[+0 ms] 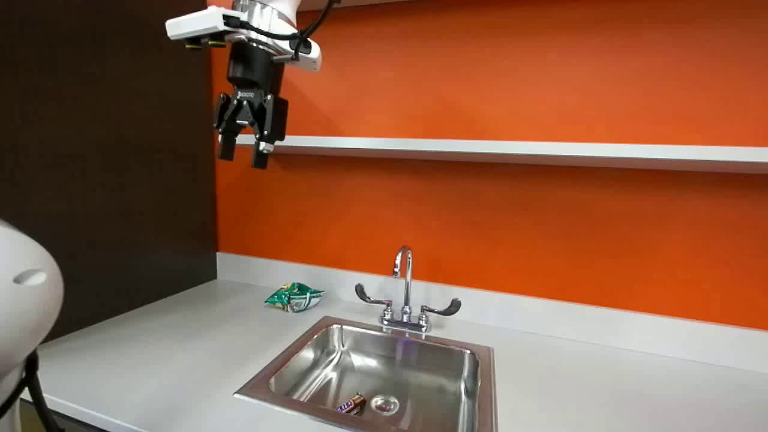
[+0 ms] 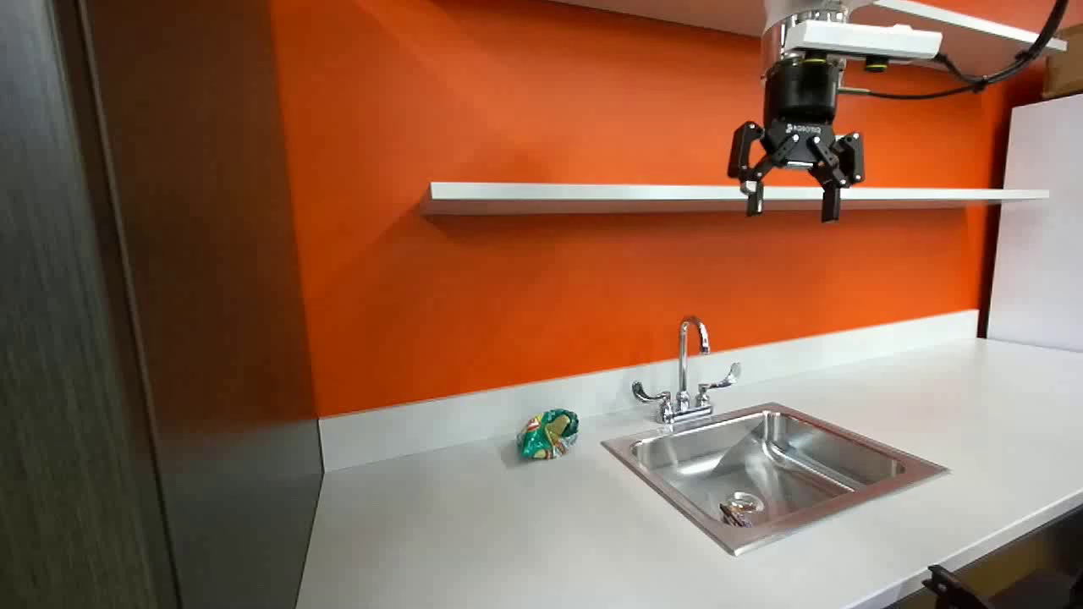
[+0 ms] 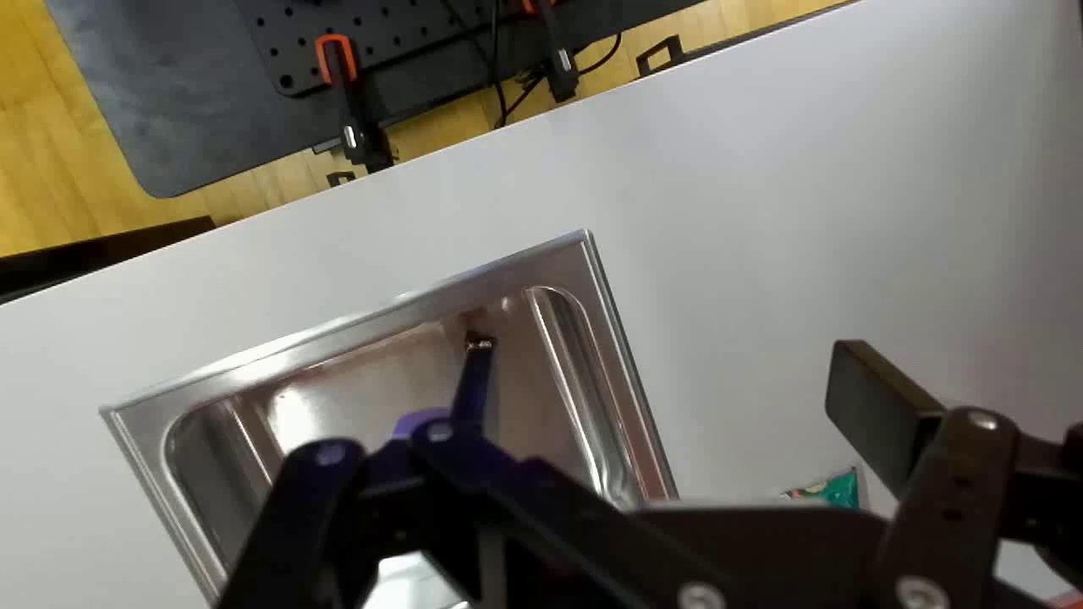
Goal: Remove the packet from the sink
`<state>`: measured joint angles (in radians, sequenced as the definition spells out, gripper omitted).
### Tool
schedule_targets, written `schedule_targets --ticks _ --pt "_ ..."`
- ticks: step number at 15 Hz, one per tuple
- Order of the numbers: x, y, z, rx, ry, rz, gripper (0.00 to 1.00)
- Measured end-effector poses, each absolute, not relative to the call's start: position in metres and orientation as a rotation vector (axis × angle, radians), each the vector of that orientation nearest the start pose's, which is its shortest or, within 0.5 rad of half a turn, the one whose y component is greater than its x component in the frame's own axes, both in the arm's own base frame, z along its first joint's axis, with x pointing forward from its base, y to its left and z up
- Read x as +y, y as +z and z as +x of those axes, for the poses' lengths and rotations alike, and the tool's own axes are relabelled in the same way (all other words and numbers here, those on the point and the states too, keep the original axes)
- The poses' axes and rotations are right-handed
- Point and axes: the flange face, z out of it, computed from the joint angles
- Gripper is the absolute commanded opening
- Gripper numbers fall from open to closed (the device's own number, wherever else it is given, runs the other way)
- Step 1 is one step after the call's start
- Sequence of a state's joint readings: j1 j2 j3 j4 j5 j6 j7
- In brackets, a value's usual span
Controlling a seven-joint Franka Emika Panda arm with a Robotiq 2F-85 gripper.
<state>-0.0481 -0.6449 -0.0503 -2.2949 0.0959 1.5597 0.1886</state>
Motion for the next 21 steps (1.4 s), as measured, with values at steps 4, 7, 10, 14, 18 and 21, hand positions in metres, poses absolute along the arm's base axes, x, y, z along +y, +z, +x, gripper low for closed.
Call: schedule_targets --ticks 4,7,10,14,18,21 --pt "-0.027 0.573 0.343 0.419 0.147 -2.987 1.0" --pt "-0.027 0.573 0.343 0.42 0.143 -2.988 1.0" --pt "-0.032 0.567 0.35 0.438 0.113 -2.998 1.0" --pt "-0.054 0.544 0.373 0.509 0.044 -3.025 1.0" --pt "-0.082 0.505 0.4 0.58 0.012 -3.045 1.0" --pt "-0.097 0.467 0.422 0.614 0.025 -3.052 1.0"
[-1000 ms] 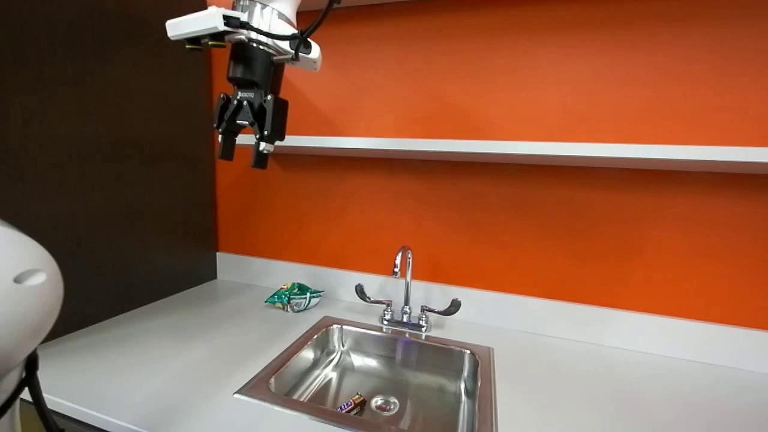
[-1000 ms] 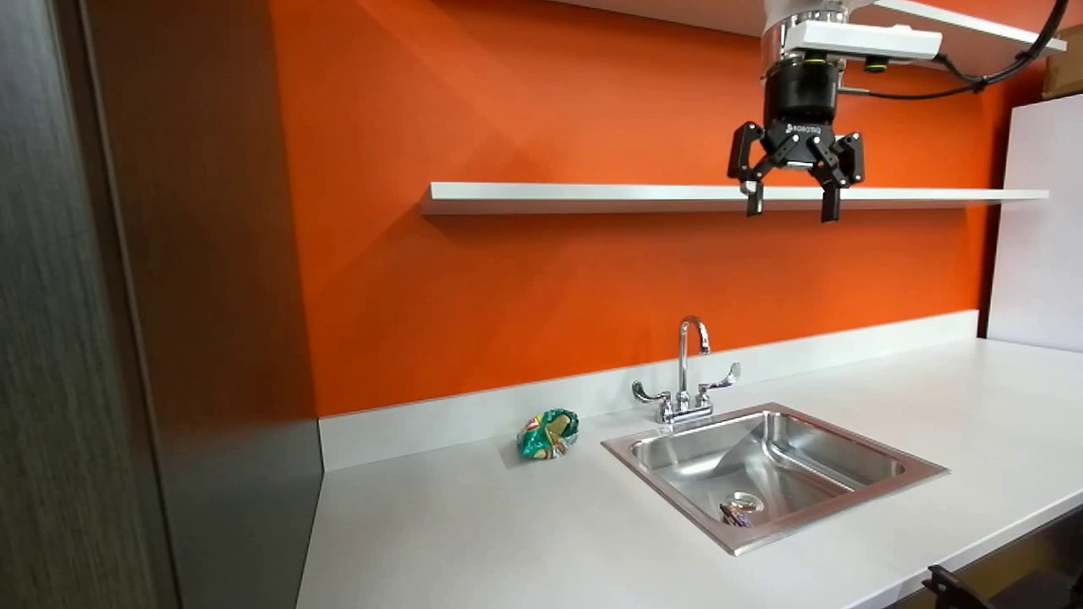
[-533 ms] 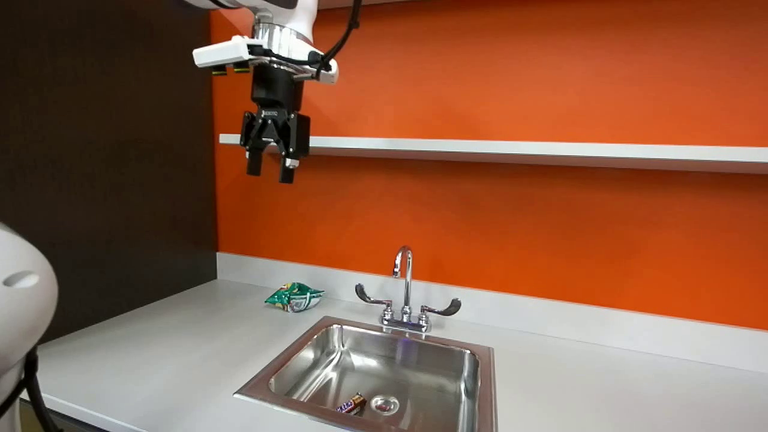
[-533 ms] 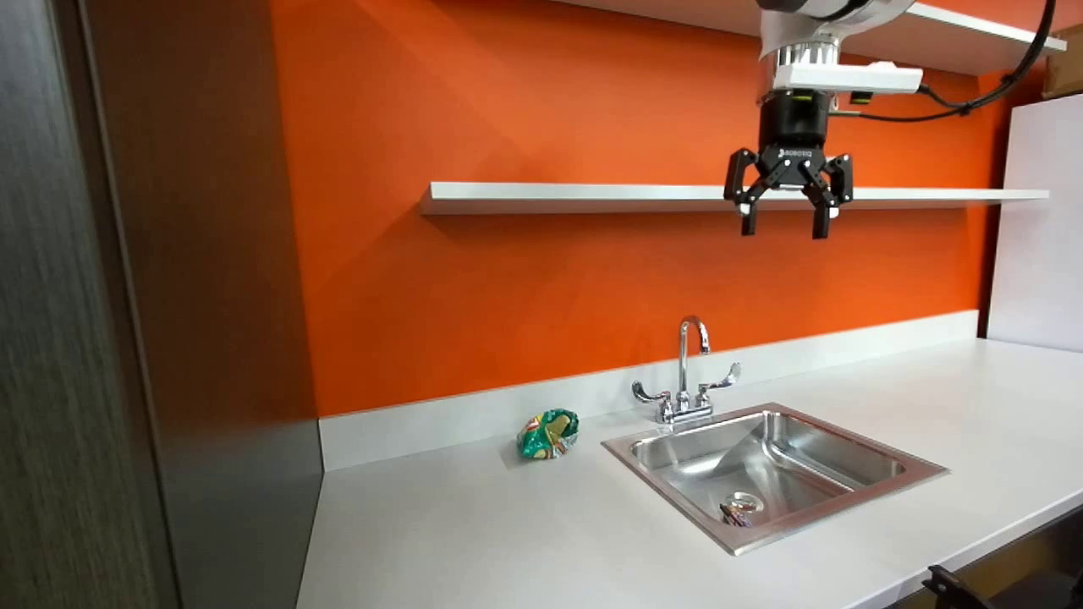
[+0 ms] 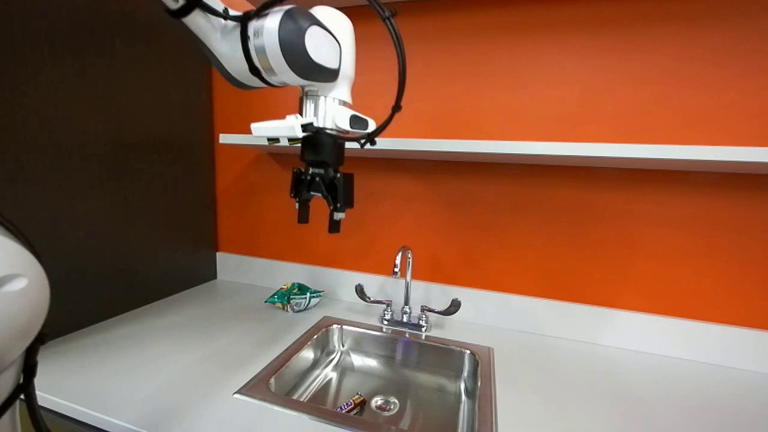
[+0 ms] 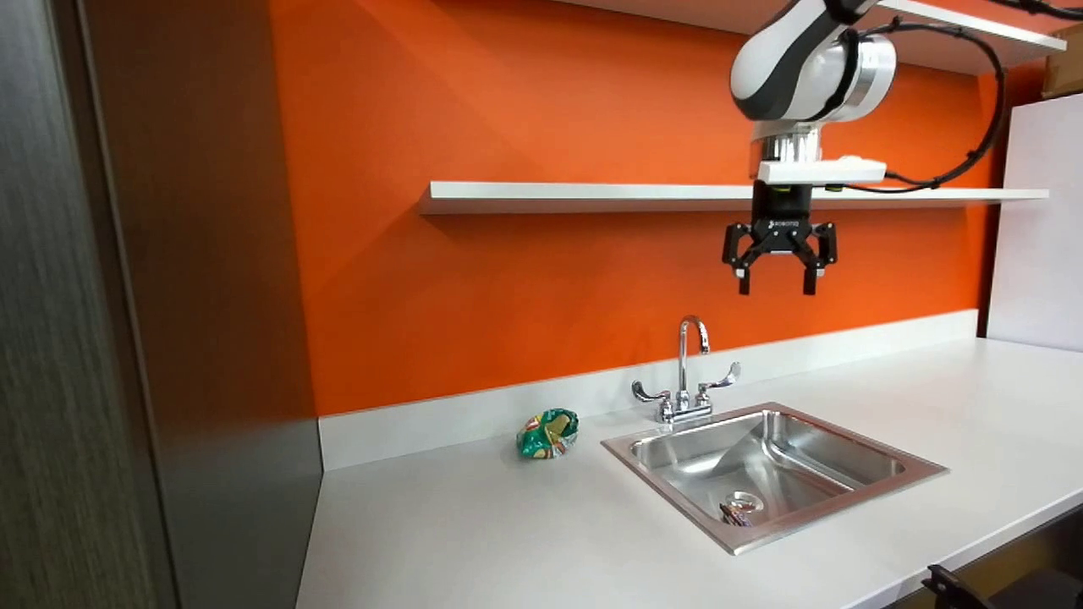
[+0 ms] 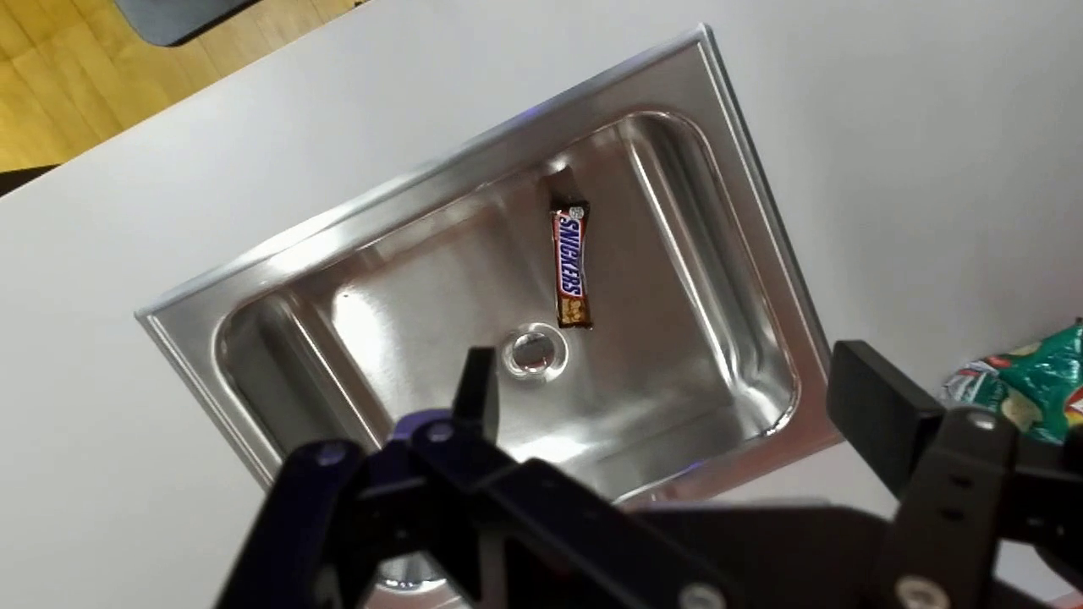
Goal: Remove the packet from the sink
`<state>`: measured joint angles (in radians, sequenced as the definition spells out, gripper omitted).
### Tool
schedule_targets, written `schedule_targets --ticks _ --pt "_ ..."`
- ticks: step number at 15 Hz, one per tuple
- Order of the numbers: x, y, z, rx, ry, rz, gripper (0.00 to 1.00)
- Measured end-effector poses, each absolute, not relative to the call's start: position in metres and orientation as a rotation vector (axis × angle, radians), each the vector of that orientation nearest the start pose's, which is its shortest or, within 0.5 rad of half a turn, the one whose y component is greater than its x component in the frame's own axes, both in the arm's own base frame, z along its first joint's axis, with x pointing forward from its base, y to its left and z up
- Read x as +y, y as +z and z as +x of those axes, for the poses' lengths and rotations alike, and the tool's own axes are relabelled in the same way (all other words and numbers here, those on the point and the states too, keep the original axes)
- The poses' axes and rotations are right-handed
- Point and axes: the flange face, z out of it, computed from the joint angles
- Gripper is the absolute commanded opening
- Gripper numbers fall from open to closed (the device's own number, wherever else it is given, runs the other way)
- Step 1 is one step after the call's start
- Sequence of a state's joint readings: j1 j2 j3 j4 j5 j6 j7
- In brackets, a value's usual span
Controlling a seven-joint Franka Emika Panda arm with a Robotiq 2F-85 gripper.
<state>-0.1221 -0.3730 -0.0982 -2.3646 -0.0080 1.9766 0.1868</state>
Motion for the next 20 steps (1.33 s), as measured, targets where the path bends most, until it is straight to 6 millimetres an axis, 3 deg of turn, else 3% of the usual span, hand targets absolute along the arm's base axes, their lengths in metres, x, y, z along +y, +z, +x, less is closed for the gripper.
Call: schedule_targets --ticks 9,20 --pt "-0.121 0.336 0.47 0.668 0.096 -3.071 1.0" --pt "-0.122 0.213 0.485 0.655 0.126 -3.108 1.0"
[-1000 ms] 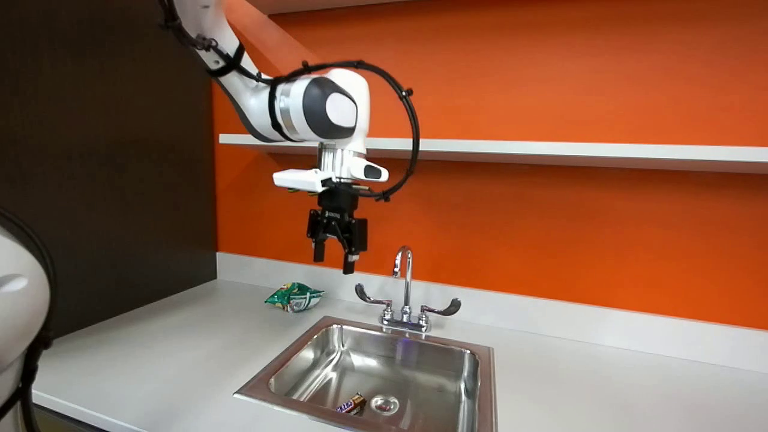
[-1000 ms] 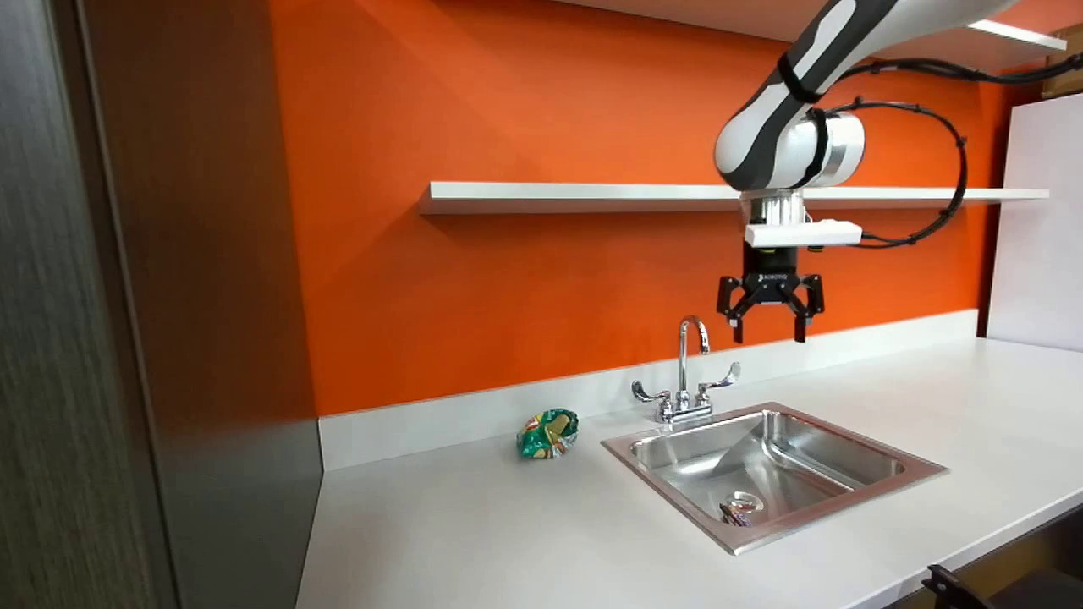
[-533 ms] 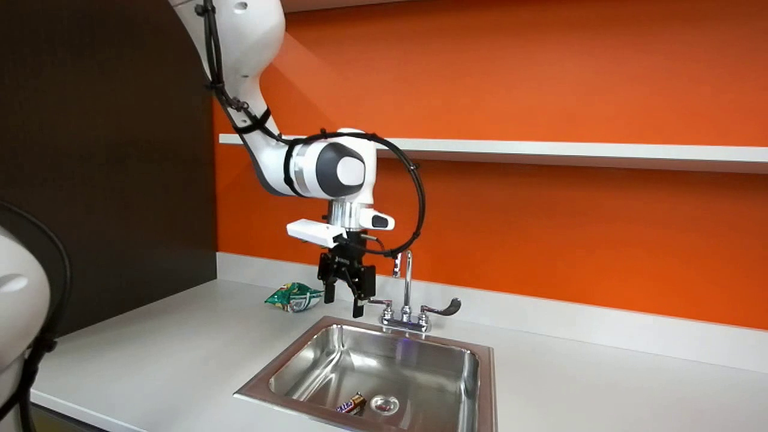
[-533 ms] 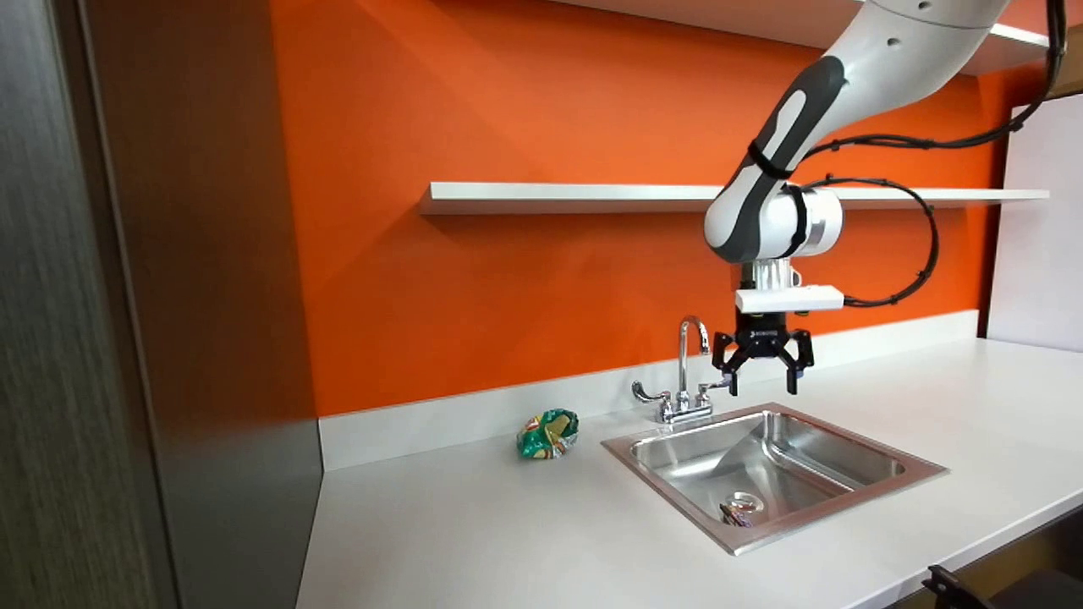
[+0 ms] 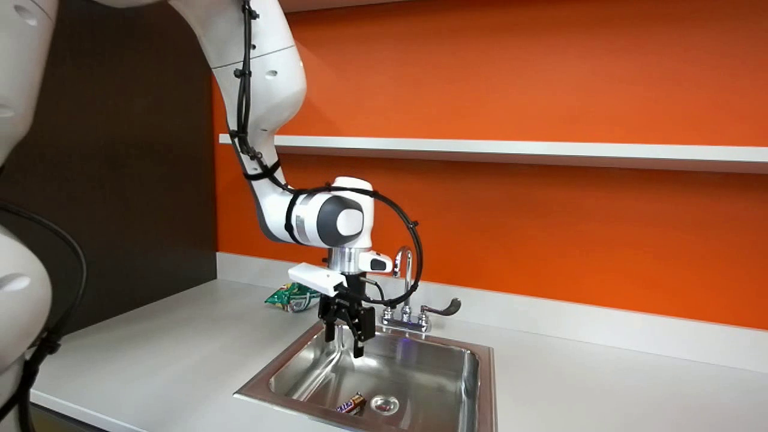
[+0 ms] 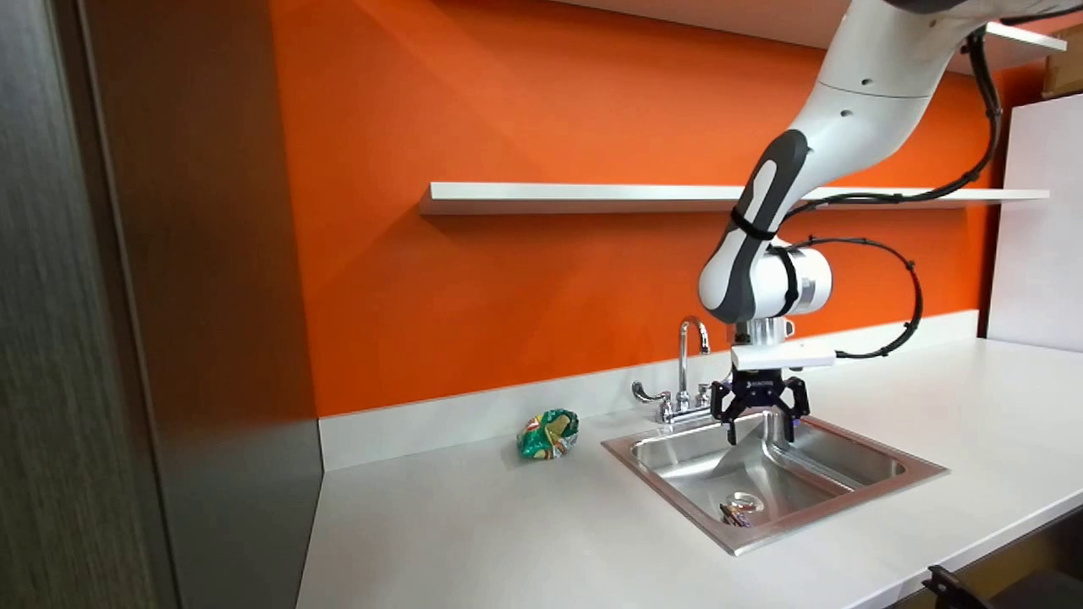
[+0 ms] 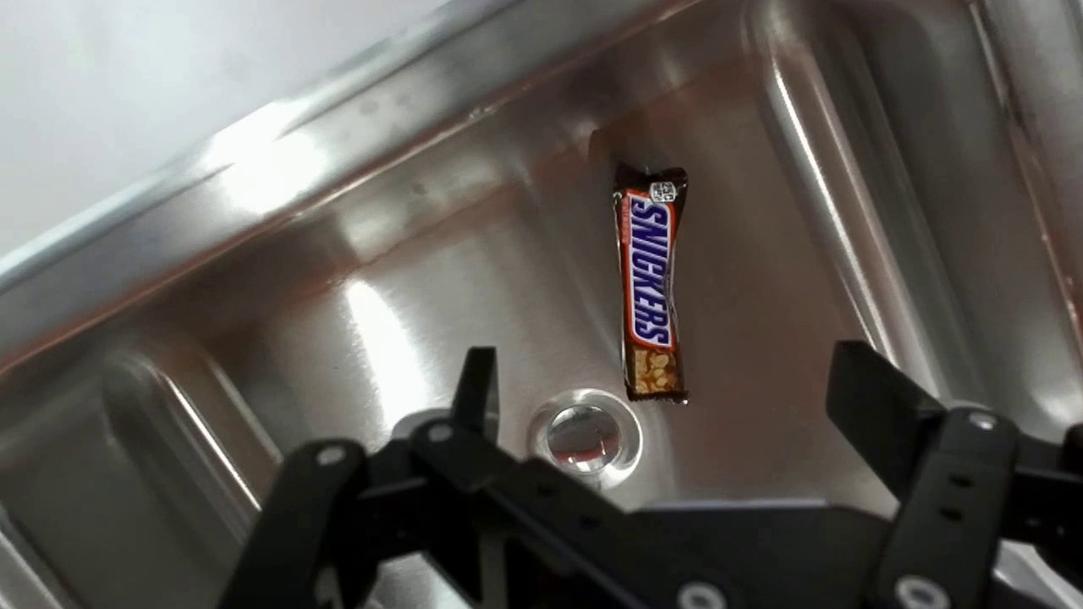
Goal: Remove the packet from the sink
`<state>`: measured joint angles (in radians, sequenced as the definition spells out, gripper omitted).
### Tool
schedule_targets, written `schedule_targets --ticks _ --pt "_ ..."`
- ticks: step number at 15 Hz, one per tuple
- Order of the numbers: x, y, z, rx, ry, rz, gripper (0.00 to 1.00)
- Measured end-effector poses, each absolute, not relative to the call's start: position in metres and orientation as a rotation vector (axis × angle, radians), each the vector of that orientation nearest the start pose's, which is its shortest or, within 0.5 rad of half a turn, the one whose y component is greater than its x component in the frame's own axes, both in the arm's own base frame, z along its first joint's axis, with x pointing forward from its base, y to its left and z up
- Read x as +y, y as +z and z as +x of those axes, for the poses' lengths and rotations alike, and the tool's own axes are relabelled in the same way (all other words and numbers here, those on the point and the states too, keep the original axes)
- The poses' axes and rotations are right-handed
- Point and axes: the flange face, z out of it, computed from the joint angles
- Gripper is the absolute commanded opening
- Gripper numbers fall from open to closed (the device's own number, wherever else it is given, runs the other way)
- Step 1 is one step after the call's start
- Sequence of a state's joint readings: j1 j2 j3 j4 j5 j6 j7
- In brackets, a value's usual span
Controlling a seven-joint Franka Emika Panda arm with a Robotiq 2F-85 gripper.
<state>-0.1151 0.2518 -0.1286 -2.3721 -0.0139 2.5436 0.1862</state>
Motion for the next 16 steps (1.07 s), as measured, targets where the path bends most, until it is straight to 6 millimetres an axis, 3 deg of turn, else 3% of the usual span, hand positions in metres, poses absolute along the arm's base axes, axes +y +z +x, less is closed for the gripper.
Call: schedule_targets --ticks 4,16 --pt "-0.122 0.18 0.484 0.65 0.157 -3.116 1.0" --pt "-0.122 0.176 0.483 0.655 0.167 -3.114 1.0"
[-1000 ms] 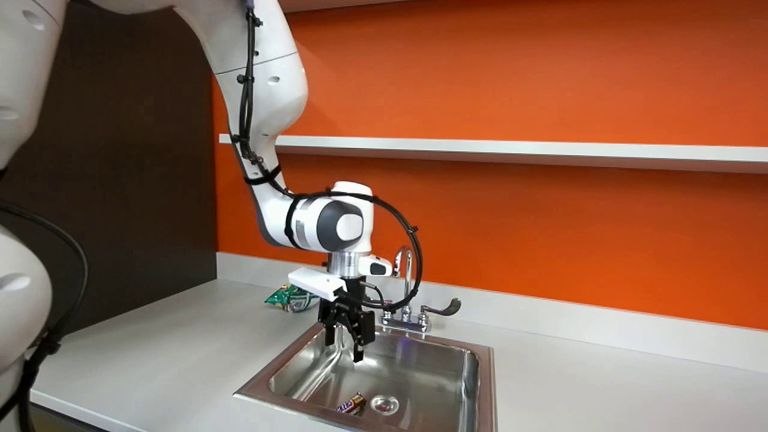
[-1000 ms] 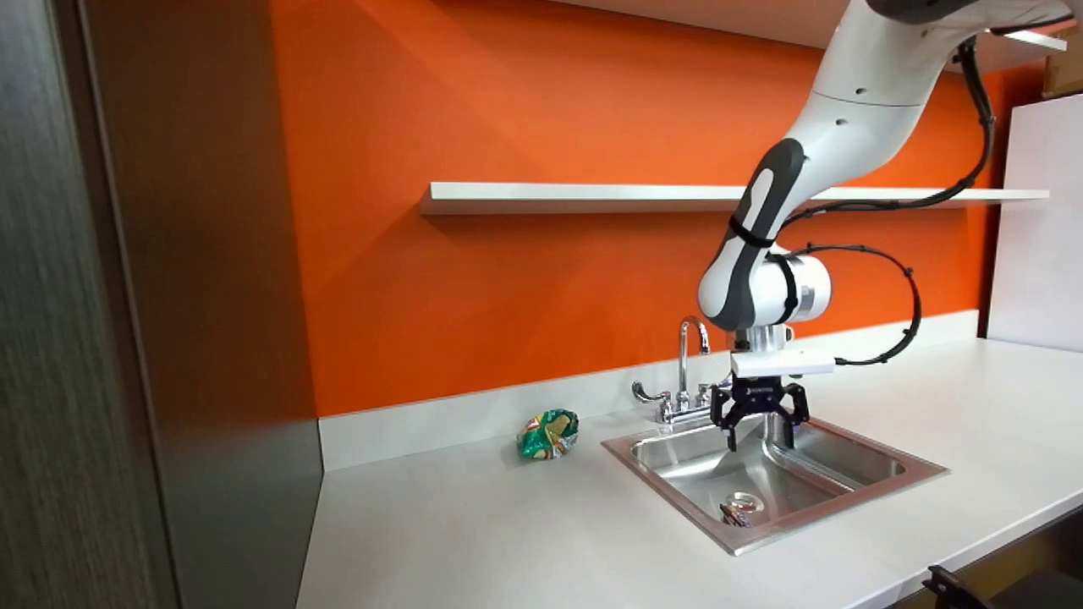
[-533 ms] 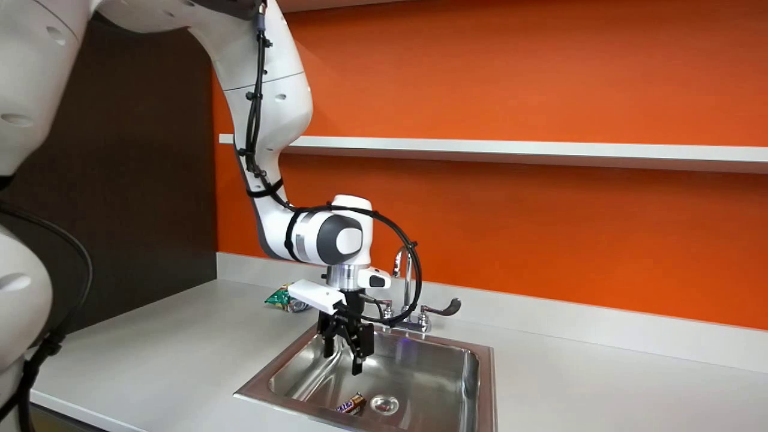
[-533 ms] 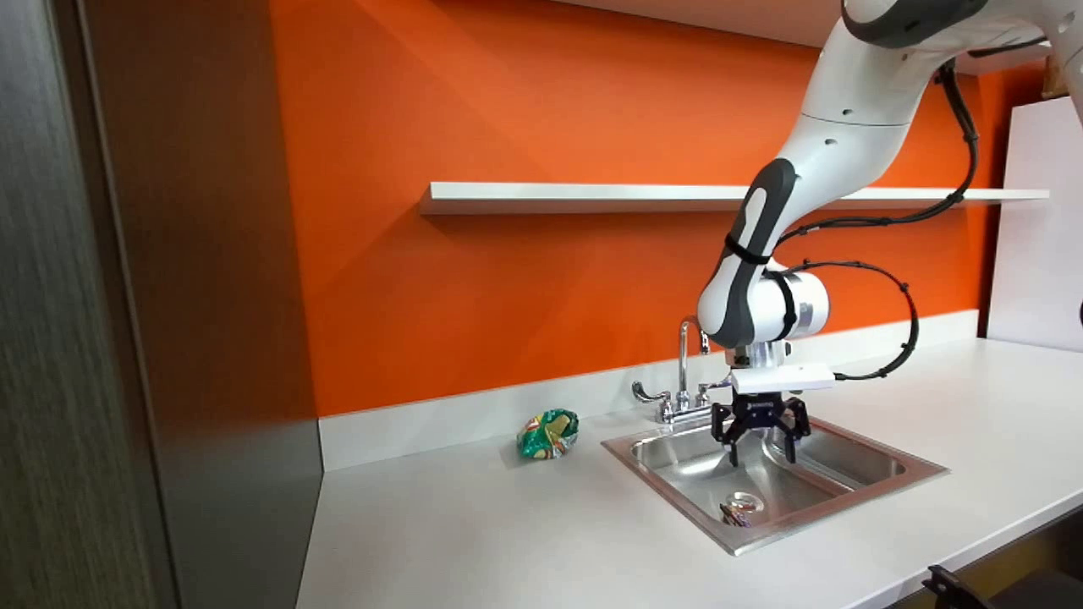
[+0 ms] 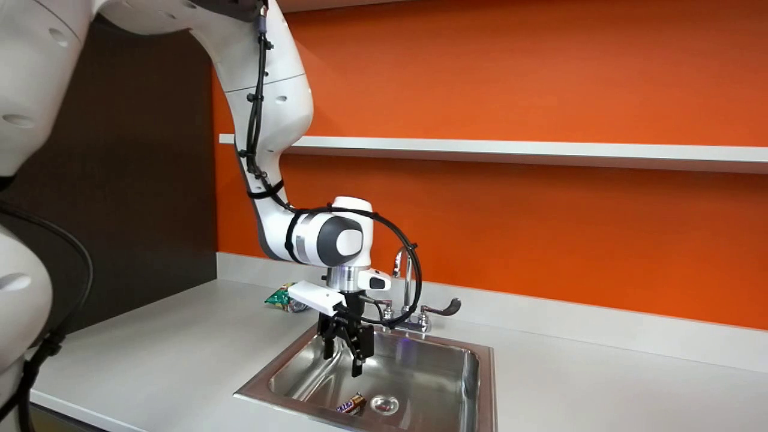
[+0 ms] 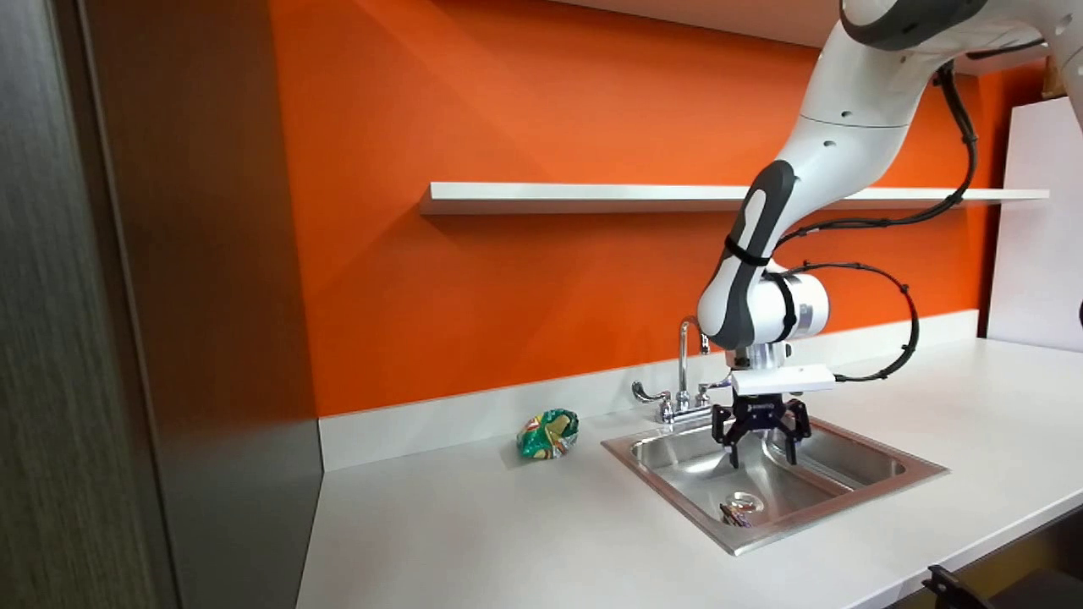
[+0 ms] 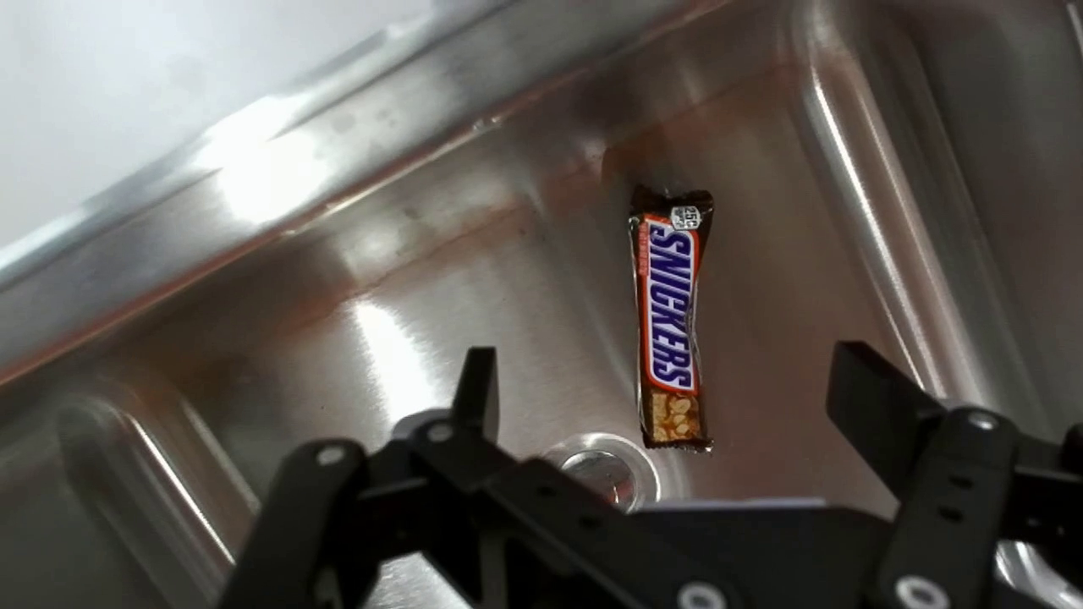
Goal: Remove the packet from the sink
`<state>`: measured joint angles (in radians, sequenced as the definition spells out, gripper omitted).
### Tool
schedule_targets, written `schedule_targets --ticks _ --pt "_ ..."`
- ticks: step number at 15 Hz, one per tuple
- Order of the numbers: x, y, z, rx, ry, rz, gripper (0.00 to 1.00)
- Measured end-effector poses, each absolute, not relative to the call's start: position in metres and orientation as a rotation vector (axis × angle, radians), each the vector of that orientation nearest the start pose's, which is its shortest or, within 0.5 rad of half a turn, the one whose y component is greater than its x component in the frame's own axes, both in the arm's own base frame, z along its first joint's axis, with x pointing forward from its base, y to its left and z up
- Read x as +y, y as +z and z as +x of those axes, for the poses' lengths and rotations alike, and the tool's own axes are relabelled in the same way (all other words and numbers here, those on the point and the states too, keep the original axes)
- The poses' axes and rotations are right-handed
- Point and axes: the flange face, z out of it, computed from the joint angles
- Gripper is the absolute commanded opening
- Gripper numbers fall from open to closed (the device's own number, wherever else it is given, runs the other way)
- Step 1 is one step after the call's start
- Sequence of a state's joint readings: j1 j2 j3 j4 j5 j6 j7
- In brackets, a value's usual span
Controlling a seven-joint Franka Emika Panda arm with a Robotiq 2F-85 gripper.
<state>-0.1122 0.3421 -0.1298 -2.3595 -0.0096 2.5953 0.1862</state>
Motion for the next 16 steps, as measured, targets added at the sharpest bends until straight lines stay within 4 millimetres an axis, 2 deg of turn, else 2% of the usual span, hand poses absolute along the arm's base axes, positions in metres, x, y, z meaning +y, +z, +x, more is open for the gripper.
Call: schedule_targets --ticks 9,16 --pt "-0.133 0.137 0.501 0.685 0.229 -3.114 1.0" --pt "-0.121 0.104 0.511 0.632 0.287 -3.135 1.0"
